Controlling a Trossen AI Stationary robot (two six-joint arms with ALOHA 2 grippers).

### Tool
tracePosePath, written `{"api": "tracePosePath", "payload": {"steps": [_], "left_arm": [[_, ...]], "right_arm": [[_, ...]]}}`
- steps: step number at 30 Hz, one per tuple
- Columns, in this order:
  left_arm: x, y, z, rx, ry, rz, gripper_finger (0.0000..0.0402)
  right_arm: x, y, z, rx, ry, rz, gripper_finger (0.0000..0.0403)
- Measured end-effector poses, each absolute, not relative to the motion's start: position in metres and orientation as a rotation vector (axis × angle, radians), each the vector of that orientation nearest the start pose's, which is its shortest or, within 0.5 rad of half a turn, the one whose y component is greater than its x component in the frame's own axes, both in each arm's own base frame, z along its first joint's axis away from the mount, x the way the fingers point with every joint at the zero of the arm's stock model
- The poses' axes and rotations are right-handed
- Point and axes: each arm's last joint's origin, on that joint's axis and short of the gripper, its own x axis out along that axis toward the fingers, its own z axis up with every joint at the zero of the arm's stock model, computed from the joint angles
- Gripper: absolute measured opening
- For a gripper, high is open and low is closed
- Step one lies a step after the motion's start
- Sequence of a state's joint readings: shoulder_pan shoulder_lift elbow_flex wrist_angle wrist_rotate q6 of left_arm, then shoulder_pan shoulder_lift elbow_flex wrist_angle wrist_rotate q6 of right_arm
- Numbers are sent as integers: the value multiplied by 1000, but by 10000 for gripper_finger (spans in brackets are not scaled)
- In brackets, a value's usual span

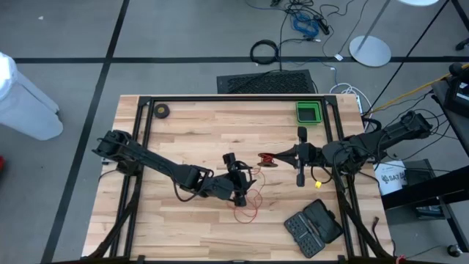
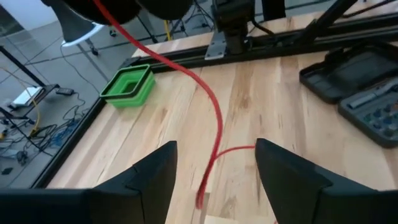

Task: Coil cords
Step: Uncoil the red wire from the spool

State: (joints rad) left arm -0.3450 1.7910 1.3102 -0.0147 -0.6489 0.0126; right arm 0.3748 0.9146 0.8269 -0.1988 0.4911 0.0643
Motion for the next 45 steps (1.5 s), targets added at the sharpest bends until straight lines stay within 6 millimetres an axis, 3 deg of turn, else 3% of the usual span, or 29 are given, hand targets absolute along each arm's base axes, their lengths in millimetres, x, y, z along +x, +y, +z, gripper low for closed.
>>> {"api": "tracePosePath", "payload": {"steps": [23,30,45], "left_arm": [[384,-121,258,325,453,285,74],[377,-124,265,335,446,305,10],[331,-126,311,278,425,426,8]], "right_arm": [[189,60,325,-59,258,-124,0],[189,60,324,-67,267,-124,0],[189,60,323,-67,268,-125,0]]}}
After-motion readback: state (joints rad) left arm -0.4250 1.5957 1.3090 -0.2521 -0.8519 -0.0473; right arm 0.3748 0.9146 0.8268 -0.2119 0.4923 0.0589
